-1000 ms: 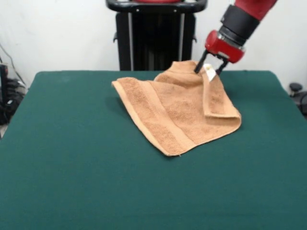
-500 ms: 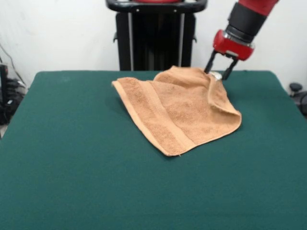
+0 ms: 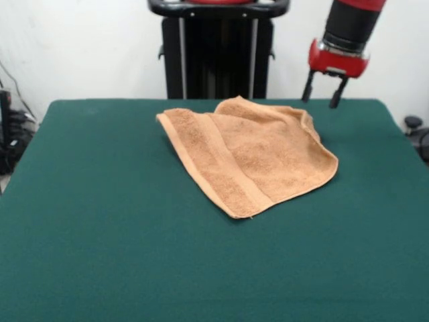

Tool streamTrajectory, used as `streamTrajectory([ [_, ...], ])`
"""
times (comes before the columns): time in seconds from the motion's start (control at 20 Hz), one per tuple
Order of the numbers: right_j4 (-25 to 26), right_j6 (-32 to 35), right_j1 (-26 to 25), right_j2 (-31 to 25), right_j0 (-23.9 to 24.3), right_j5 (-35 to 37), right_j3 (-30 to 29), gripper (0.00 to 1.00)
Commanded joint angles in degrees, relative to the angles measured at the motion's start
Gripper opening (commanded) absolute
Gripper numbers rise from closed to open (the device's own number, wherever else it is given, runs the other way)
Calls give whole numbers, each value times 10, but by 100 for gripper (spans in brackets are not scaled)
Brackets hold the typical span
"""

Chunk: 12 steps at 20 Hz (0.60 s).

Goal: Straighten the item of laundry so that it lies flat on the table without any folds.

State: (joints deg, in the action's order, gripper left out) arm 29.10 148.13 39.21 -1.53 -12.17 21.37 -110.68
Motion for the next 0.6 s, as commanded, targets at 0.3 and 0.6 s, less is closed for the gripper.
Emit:
streamTrajectory([
  [0.3,-6,-120,57,-225,132,27,-56,100],
  [0.6,27,-192,64,-264,200,80,-48,100],
])
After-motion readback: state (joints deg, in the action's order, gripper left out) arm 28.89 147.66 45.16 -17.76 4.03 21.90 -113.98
